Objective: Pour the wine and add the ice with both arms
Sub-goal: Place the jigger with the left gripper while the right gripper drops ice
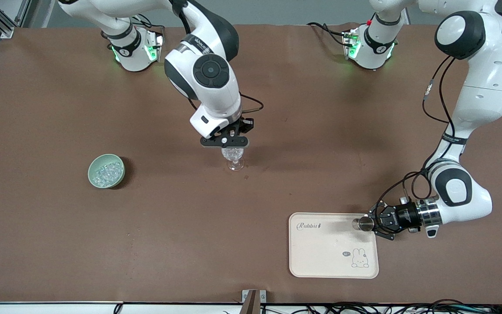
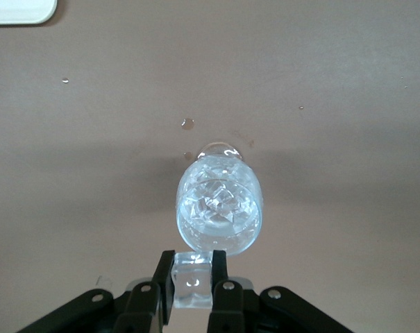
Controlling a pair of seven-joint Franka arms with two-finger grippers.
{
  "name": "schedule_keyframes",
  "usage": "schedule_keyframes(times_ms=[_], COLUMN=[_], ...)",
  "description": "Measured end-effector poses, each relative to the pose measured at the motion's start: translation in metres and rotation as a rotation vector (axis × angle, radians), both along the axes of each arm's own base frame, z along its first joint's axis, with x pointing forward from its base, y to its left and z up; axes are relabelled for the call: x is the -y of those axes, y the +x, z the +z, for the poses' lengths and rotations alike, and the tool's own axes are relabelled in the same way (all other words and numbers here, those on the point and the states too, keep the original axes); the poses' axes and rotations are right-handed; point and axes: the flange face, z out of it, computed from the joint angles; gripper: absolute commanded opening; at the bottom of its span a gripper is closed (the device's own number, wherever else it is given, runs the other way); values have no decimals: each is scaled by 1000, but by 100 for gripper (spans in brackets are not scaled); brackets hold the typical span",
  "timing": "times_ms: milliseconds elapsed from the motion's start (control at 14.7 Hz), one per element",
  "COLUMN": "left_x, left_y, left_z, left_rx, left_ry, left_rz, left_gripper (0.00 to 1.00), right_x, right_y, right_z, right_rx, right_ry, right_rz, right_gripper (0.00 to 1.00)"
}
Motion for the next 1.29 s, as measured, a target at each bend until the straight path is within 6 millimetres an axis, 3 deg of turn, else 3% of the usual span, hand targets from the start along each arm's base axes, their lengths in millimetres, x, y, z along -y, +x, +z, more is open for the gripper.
schedule_keyframes(times_ms=[272,477,613,681,749,953,1090,1294], left_x=[3,3,3,2,1,-3,-12,-44], left_y=[-2,-2,-3,-4,-3,2,9,12], left_z=[-15,-28,-36,-39,-39,-30,-13,41], left_rx=[59,97,103,102,103,122,168,268], left_ry=[-42,-72,-79,-79,-78,-75,-22,222], left_rz=[-2,9,10,11,12,18,-15,-258], left_gripper=[8,23,43,60,100,100,100,100], right_x=[0,0,0,0,0,0,-1,-1], right_y=[1,2,4,4,5,5,4,4], right_z=[-9,-12,-15,-19,-22,-26,-28,-29], right_rx=[13,22,27,29,28,23,21,20], right_ry=[-29,-37,-43,-50,-53,-57,-58,-60], right_rz=[9,14,17,20,22,23,24,25], right_gripper=[3,5,5,5,6,8,10,21])
